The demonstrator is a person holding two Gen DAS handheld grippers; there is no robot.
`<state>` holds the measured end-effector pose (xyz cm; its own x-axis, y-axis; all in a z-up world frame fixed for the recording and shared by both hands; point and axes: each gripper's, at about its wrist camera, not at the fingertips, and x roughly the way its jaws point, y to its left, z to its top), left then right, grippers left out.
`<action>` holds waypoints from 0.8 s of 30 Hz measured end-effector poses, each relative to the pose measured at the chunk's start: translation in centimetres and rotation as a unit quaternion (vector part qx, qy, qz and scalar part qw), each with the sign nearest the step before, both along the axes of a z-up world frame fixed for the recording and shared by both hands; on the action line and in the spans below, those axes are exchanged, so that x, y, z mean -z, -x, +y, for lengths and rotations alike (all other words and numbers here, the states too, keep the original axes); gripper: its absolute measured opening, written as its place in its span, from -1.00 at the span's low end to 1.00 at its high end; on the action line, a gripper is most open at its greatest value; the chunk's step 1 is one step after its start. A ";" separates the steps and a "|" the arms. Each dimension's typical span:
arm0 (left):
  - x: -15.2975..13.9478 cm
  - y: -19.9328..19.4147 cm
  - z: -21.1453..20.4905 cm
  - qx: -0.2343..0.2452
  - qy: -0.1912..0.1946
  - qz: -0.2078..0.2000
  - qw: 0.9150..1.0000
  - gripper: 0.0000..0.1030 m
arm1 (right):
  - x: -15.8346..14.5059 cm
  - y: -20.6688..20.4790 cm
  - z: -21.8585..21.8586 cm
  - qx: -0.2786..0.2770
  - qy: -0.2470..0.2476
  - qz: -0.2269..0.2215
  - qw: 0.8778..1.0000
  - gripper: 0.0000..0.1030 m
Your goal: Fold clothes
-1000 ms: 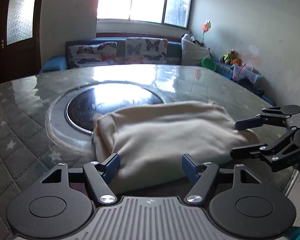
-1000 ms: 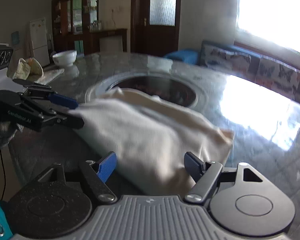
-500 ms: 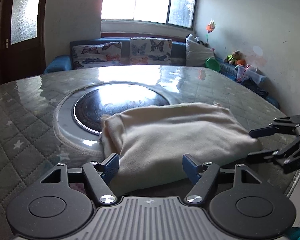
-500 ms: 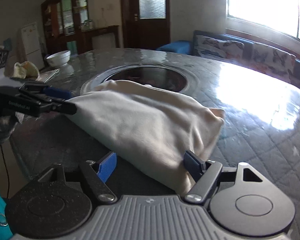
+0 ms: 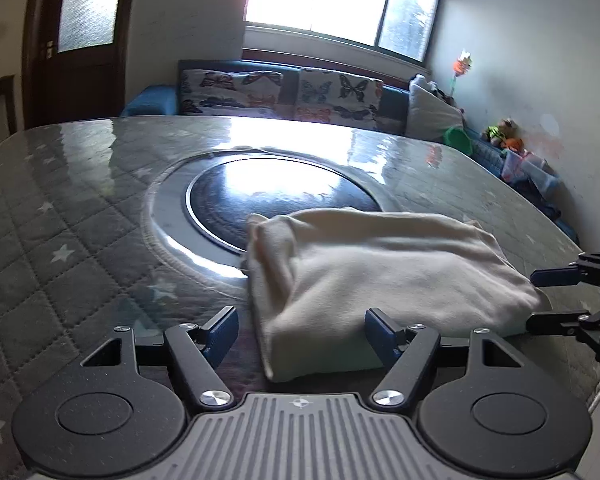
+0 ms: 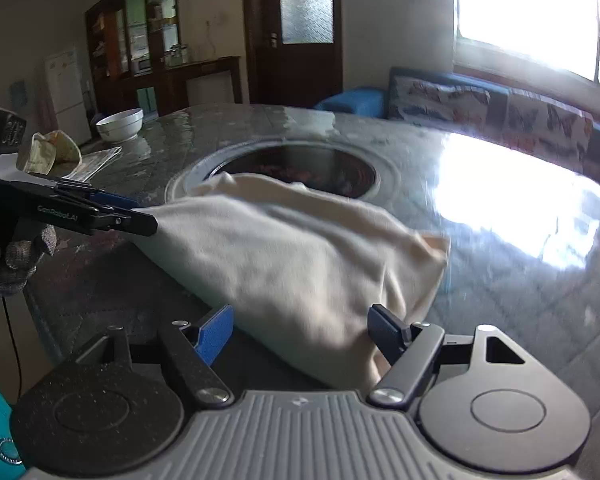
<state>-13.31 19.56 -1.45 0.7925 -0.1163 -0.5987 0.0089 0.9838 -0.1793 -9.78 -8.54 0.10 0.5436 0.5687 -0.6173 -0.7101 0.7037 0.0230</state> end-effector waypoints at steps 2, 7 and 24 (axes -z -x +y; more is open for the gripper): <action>-0.1 0.0 0.6 -0.012 0.006 0.001 1.000 0.41 | -0.5 -0.2 1.0 -0.015 0.004 -0.008 1.000 0.48; 0.3 -0.1 2.2 -0.043 0.027 0.018 0.999 0.41 | -1.0 -0.2 5.2 -0.078 0.022 -0.021 0.996 0.47; -1.7 1.0 6.1 -0.101 0.076 0.007 0.992 0.42 | 0.5 1.6 17.5 -0.217 0.091 -0.066 0.970 0.10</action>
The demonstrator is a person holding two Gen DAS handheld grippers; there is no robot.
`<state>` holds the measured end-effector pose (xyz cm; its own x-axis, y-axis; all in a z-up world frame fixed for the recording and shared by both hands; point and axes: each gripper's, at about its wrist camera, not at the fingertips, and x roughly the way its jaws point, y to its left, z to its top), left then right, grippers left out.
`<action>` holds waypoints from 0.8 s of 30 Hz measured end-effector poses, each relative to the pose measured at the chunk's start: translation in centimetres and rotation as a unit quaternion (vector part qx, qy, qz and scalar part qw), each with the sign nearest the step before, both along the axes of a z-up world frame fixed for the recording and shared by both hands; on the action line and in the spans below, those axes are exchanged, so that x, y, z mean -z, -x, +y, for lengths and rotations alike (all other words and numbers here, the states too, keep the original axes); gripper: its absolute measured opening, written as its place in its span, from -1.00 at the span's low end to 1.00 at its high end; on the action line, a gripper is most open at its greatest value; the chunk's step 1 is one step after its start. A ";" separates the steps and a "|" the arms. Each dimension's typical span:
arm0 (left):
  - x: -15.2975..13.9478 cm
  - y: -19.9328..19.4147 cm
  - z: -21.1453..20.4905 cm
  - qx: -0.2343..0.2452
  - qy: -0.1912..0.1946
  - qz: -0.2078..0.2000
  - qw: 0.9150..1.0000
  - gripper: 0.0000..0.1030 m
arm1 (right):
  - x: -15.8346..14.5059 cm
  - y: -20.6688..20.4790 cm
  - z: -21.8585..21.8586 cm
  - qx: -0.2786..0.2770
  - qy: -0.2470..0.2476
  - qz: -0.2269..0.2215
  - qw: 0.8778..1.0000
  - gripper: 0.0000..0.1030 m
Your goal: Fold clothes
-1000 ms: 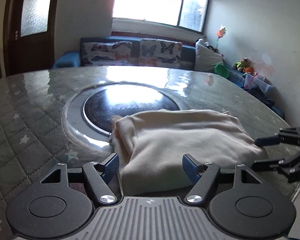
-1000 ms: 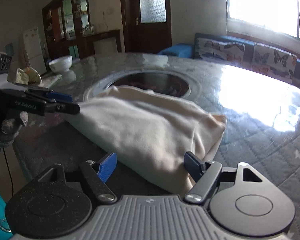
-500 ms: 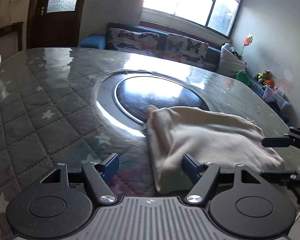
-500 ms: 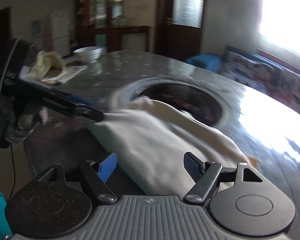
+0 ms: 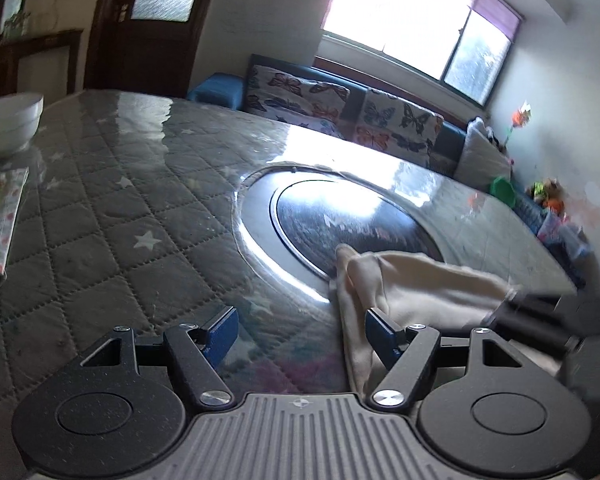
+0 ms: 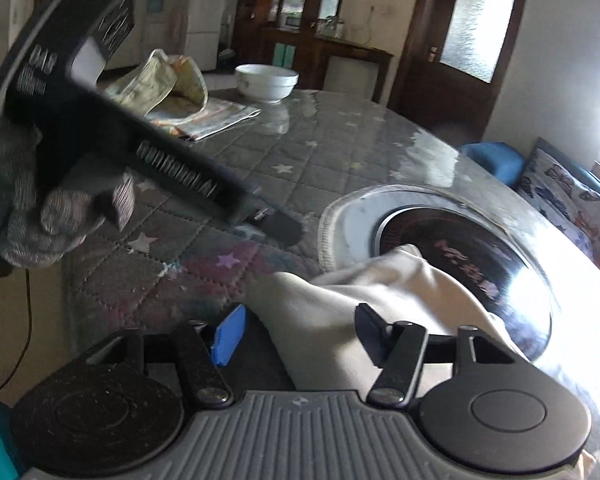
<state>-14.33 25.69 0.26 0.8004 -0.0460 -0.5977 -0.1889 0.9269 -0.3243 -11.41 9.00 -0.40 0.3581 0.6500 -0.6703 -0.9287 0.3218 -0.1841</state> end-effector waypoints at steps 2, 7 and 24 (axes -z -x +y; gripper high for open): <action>-0.2 -0.2 0.3 -0.004 0.020 0.000 1.000 0.42 | 0.4 0.3 0.7 -0.003 0.010 -0.011 1.000 0.08; -0.4 -1.1 0.1 -0.002 0.052 0.002 0.999 0.42 | 1.1 1.2 1.4 0.001 0.026 -0.048 0.998 -0.24; 1.8 -6.0 0.1 -0.018 0.249 0.038 0.968 0.47 | -3.0 -1.9 -3.9 0.076 -0.127 0.073 0.986 -0.70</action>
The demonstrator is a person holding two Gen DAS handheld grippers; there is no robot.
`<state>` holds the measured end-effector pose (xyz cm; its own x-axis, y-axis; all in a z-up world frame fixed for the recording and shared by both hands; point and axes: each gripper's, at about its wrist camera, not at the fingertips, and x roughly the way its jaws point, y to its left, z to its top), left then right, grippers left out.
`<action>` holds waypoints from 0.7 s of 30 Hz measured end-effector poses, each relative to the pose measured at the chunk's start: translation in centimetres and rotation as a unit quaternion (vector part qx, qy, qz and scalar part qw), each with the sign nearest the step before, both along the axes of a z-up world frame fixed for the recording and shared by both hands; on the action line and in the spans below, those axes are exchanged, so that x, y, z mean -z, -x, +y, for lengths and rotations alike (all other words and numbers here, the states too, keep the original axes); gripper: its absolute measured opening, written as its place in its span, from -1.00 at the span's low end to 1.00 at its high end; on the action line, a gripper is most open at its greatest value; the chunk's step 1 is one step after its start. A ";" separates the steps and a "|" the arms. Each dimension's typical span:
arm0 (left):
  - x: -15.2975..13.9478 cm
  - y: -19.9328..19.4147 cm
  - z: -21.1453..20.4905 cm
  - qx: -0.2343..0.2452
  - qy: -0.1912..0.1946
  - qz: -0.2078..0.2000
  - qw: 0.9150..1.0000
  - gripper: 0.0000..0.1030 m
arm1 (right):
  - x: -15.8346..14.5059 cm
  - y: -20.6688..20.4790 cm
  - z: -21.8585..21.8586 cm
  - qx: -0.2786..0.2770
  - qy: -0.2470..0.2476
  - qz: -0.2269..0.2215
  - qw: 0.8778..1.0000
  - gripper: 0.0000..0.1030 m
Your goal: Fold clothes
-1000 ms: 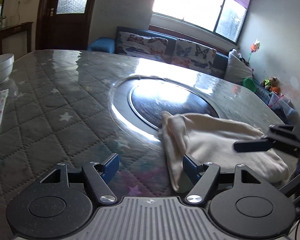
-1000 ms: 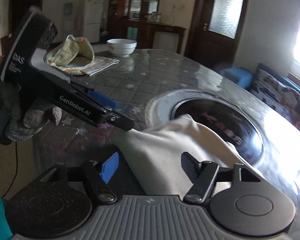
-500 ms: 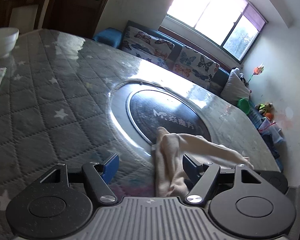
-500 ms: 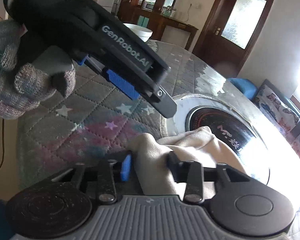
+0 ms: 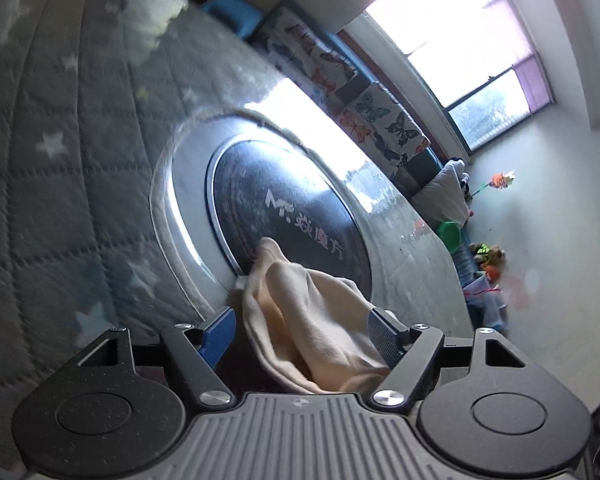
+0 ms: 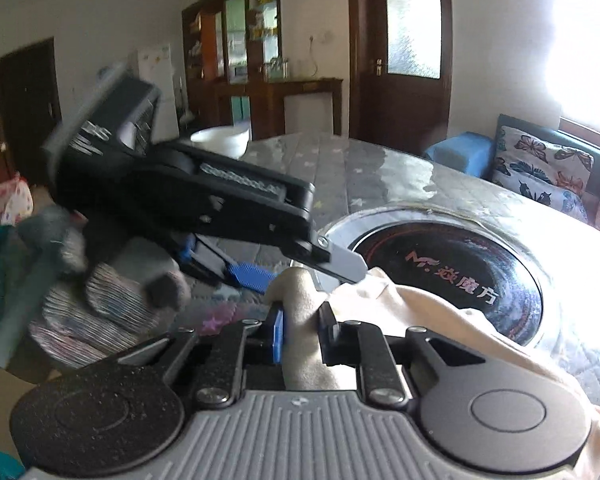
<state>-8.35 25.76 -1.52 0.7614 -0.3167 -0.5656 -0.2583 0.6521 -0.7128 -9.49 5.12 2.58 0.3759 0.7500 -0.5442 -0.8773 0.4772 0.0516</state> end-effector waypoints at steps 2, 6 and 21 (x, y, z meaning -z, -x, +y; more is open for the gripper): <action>0.6 -0.4 0.0 0.000 0.026 0.010 1.000 0.48 | -0.2 0.0 -0.5 0.001 -0.009 0.002 1.000 -0.70; 1.6 -1.2 -0.3 0.006 0.062 0.021 0.998 0.44 | -0.3 0.0 -1.0 -0.002 -0.019 0.007 1.000 -0.71; 3.0 -2.5 -0.4 0.020 0.054 0.039 0.998 -0.62 | -0.3 0.2 -3.8 -0.008 -0.040 0.023 0.999 -0.43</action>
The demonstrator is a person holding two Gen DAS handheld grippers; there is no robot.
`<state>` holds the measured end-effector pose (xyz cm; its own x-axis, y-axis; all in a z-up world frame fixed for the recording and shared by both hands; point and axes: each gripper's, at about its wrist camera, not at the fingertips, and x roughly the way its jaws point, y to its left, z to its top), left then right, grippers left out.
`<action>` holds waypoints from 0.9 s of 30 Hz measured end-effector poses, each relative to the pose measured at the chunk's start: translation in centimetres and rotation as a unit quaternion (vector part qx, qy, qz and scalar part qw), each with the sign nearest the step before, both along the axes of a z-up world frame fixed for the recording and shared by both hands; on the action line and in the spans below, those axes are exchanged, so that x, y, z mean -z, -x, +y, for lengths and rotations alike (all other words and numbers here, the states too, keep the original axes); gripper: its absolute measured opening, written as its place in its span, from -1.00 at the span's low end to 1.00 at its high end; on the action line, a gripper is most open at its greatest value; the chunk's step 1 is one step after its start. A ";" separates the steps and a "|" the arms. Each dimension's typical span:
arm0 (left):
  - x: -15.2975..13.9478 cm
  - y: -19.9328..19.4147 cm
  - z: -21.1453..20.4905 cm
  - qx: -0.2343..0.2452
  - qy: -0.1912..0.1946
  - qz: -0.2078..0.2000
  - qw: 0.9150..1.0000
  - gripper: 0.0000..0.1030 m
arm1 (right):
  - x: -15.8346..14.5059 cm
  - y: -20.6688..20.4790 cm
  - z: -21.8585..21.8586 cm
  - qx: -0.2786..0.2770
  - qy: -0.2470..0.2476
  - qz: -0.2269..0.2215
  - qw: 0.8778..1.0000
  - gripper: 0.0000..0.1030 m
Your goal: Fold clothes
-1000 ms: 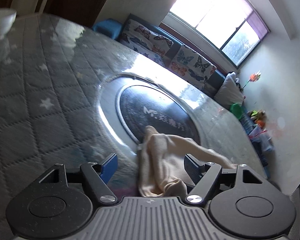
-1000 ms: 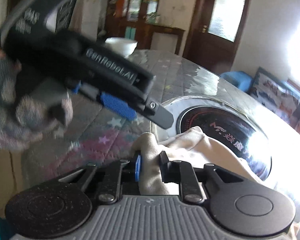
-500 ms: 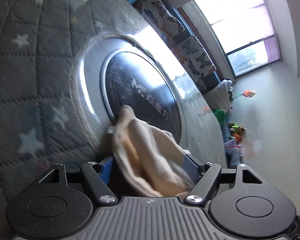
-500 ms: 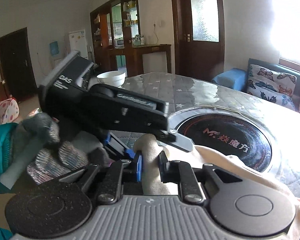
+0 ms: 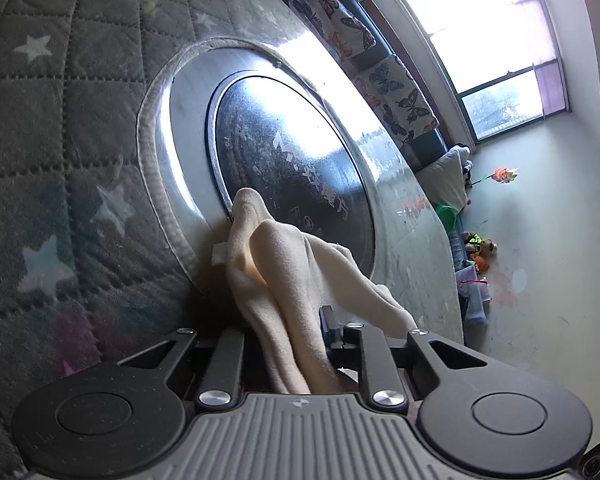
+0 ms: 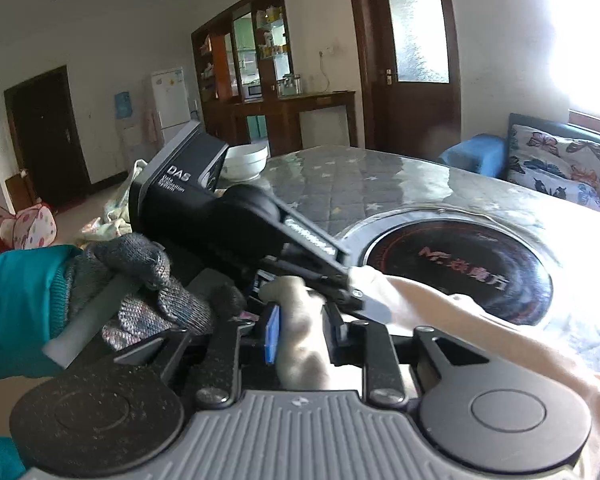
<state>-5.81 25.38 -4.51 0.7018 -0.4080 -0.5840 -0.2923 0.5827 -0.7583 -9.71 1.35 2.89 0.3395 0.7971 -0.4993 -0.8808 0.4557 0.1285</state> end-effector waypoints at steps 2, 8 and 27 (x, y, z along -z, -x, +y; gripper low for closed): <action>-0.2 0.0 -0.3 0.003 -0.009 -0.003 1.000 -0.62 | -0.3 -0.5 -1.6 0.029 -0.005 0.004 1.000 -0.38; -0.4 0.2 -0.7 0.006 -0.025 -0.007 1.000 -0.61 | 0.2 -4.5 -7.8 0.169 -0.009 0.024 0.985 -0.20; -1.0 -0.6 -2.0 0.018 -0.076 -0.007 0.997 -0.62 | 5.4 -10.0 -12.4 0.259 -0.020 0.106 0.960 -0.46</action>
